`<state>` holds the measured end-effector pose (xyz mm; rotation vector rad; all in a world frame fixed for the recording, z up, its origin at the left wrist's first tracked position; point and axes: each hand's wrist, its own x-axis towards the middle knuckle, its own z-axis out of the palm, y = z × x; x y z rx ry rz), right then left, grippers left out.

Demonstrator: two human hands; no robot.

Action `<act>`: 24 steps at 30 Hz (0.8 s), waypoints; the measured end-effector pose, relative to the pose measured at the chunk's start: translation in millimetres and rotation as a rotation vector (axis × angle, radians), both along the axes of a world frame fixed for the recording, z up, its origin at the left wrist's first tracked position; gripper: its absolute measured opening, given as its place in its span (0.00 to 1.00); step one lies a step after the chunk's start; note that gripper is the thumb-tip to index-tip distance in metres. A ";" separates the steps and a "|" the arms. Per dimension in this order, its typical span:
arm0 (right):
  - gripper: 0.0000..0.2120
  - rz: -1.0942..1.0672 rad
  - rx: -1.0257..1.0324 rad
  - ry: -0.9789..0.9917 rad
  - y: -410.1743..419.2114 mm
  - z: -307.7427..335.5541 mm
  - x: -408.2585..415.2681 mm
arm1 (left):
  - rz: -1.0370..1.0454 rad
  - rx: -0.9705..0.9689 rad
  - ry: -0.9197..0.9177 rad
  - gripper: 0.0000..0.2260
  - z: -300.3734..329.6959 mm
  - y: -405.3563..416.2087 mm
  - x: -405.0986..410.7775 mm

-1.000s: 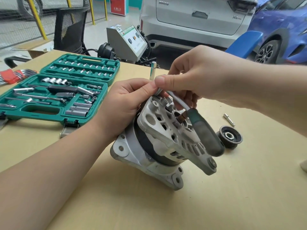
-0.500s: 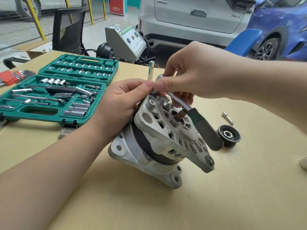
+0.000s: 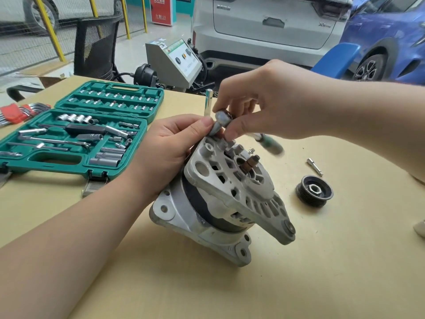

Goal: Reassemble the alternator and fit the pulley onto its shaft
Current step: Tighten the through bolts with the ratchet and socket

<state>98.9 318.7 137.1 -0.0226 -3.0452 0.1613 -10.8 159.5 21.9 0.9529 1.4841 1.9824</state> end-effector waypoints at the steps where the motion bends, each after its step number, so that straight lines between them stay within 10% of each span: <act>1: 0.19 -0.065 -0.072 -0.016 -1.5 -1.8 -0.1 | 0.005 0.006 0.003 0.10 -0.8 0.2 -0.5; 5: 0.24 -0.236 -0.347 0.023 -8.1 -13.8 -3.0 | 0.016 0.014 0.033 0.07 -5.0 0.9 -4.2; 24: 0.16 -0.003 -0.182 0.084 -5.9 -4.8 9.6 | -0.049 0.045 0.004 0.10 -9.1 1.6 -7.2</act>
